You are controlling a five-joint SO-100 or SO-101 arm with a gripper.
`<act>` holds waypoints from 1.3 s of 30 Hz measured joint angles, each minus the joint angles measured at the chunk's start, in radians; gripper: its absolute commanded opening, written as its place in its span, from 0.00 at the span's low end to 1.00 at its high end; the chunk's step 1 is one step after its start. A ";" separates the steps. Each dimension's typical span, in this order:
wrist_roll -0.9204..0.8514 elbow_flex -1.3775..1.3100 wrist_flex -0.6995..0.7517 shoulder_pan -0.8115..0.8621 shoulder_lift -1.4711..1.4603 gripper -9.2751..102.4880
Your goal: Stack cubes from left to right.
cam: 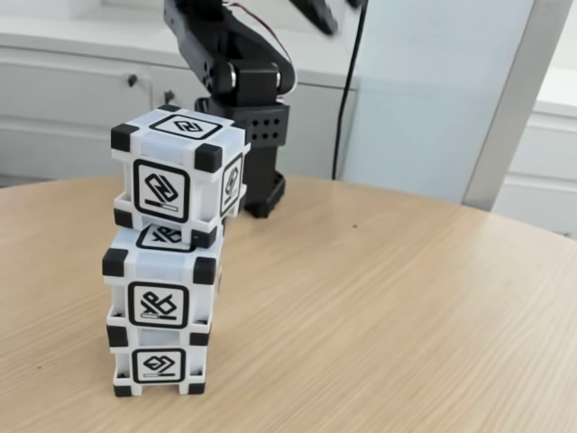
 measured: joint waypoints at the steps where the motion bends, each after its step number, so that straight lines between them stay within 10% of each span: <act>1: 0.000 0.037 -0.014 0.003 0.008 0.13; 17: 0.032 0.680 -0.367 0.000 0.040 0.09; 39: 0.061 0.950 -0.407 0.000 0.295 0.08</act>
